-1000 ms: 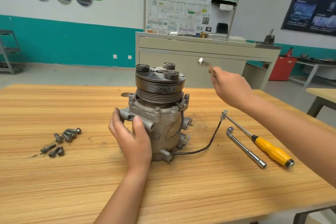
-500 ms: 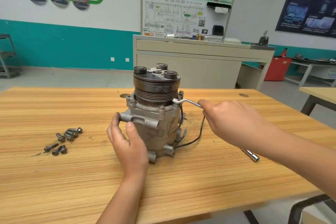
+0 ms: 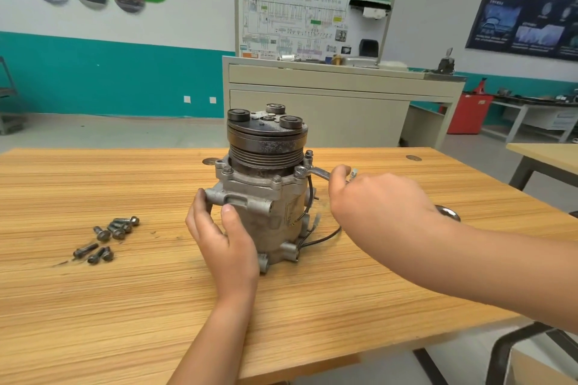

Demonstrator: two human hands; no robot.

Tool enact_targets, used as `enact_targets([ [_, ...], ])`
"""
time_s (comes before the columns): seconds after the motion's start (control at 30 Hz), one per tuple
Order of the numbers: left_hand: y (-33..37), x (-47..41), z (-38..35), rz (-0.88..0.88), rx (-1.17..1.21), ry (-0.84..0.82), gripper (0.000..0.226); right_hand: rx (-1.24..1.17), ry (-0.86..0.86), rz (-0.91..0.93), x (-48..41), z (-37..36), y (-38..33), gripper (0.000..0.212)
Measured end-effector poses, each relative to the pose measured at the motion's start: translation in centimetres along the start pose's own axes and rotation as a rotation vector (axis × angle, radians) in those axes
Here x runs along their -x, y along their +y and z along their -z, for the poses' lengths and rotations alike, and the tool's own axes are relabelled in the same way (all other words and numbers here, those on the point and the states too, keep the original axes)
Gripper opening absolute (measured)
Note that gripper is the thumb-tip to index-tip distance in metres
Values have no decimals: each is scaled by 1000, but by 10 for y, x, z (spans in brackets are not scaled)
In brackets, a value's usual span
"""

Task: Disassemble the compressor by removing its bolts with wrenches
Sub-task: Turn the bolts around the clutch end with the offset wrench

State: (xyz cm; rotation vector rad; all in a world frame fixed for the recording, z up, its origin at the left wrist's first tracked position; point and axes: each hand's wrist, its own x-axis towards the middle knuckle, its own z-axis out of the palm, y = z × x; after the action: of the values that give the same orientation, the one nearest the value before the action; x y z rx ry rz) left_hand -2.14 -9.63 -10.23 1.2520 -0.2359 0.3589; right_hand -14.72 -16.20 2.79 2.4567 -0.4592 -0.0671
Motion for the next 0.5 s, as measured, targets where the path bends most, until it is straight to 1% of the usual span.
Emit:
enact_targets([
  [0.17,3,1,-1,-1,5,0,63,62,-58,33,1,9,-9,57],
  [0.27,4,-1,0,-16,6,-32,62,33,-76,47,1,16,-1,57],
  [0.33,5,-4,1,-72,-27,-62,61,30,-71,52,0,24,4,56],
  [0.43,9,-10,4,-184,-83,-101,60,102,-62,71,0,35,8,52],
  [0.5,13,-14,6,-225,-119,-142,62,109,-79,49,2,37,3,53],
])
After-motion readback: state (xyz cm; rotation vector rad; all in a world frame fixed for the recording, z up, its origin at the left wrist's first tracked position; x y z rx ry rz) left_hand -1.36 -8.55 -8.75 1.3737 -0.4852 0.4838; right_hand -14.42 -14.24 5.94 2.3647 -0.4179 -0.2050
